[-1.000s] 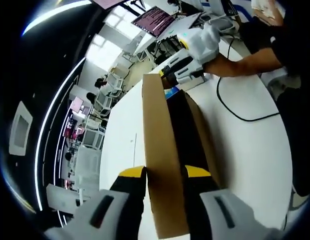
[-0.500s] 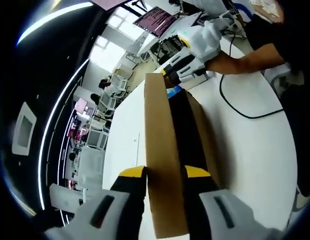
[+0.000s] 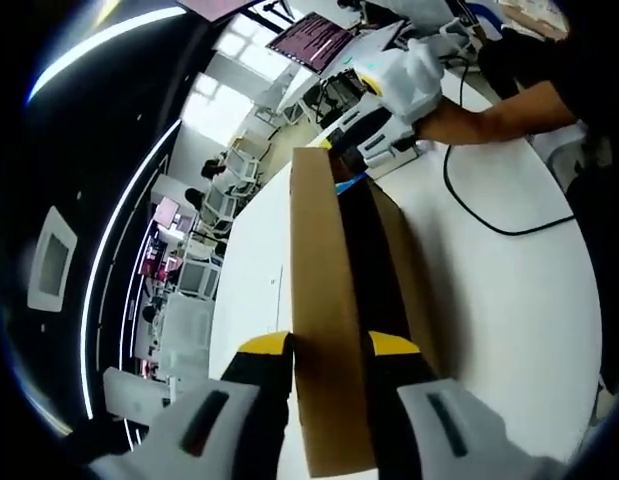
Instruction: Operate the shoe box by opening the lid, removing the specified soft item, and placing it in the target area until the item is outside and the box remains undamaged.
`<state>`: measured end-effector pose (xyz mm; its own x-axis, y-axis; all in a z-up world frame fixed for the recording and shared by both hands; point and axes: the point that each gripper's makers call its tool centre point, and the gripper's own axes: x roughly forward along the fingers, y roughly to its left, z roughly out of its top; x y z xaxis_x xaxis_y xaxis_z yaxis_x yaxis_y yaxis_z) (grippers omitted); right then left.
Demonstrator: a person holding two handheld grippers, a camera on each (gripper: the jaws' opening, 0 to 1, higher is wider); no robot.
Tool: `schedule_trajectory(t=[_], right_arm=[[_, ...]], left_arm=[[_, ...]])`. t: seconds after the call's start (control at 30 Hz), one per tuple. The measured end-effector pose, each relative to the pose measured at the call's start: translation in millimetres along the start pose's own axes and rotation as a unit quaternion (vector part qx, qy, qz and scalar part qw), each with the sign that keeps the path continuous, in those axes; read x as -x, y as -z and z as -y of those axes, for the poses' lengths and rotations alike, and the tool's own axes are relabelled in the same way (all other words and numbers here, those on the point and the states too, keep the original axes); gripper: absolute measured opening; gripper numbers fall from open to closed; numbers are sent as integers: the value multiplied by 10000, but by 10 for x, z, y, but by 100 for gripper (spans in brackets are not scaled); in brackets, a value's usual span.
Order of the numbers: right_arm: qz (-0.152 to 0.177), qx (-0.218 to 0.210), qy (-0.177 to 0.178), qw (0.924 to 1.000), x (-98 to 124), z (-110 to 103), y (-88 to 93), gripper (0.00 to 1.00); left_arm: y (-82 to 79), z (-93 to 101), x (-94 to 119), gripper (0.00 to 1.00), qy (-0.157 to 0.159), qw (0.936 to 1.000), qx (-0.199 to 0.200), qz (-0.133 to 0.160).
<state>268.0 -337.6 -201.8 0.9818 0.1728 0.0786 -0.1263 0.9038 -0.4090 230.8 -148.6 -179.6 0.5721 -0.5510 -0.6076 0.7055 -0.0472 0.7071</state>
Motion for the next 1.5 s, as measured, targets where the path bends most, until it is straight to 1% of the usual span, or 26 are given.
schedule_trajectory(t=[0.1,0.13,0.2,0.3,0.37,0.47,0.5,0.57,0.63,0.67,0.73,0.77,0.8,0.87,0.9,0.93,1.0,1.03,1.07,1.1,1.13,1.23,1.27,1.33,1.43,1.5], right_arm=[[-111,29,-20,9999,-12,40,30,10],[-142,36,-95,9998,-10,35,15,11],[-249,361,-110,9990,9,67,-16,13],[-285,486,-208,9982,61,60,-86,17],[-505,778,-389,9949,140,57,-92,20],[-673,1230,-527,9887,245,74,-150,27],[-729,1466,-668,9842,286,58,-177,30],[-898,1677,-798,9785,338,46,-185,38],[-982,1980,-891,9712,401,36,-241,43],[-996,2102,-935,9681,427,25,-270,44],[-974,2547,-1131,9554,504,-46,-389,44],[-925,2679,-1197,9515,520,-75,-438,44],[-859,2913,-1309,9437,540,-118,-510,44],[-781,3184,-1500,9328,558,-192,-600,42],[-773,3192,-1547,9318,559,-212,-611,42],[-805,3294,-1780,9238,565,-285,-610,42],[-900,3381,-1838,9186,559,-307,-608,42],[-907,3531,-1947,9106,554,-338,-607,42],[-920,3595,-2053,9056,543,-382,-610,41],[-924,3612,-2066,9046,538,-388,-613,41],[-951,3723,-2144,8980,524,-409,-611,41],[-998,3791,-2226,8926,467,-457,-614,46],[-1062,3839,-2271,8887,445,-476,-595,48],[-1034,3934,-2295,8842,407,-500,-618,48],[-1060,3954,-2347,8816,360,-531,-638,51],[-1090,4030,-2384,8769,333,-544,-632,52]], left_arm=[[-10,13,-15,28,-22,10000,-8,6],[-15,24,-19,28,-38,10000,-18,6],[-12,18,-22,28,-52,10000,-47,-8],[-7,-7,-24,28,-47,10000,-43,5],[-4,-17,-28,28,-44,10000,-39,13],[-3,-19,-41,28,-58,10000,-58,12],[-2,-23,-46,28,-68,10000,-51,12],[1,-23,-49,28,-77,9999,-71,8],[0,-25,-49,28,-88,9999,-73,16],[0,-24,-50,28,-90,9999,-75,21],[2,-21,-50,28,-98,9999,-86,27],[1,-21,-51,28,-103,9999,-90,30],[0,-22,-51,28,-106,9999,-92,32],[-3,-15,-54,28,-115,9999,-102,48],[-4,-12,-54,28,-117,9999,-96,60],[-4,-11,-54,28,-117,9999,-95,67],[-7,2,-52,28,-123,9998,-104,89],[-7,1,-53,28,-125,9998,-98,97],[-6,0,-55,28,-129,9998,-92,106],[-5,0,-57,28,-127,9998,-98,111],[-4,-3,-60,28,-131,9998,-95,120],[-4,8,-58,28,-139,9998,-102,134],[-4,13,-58,28,-137,9997,-116,147],[-2,17,-54,28,-140,9997,-119,152],[-4,23,-49,28,-139,9997,-123,161],[-3,24,-51,28,-140,9997,-118,170]])
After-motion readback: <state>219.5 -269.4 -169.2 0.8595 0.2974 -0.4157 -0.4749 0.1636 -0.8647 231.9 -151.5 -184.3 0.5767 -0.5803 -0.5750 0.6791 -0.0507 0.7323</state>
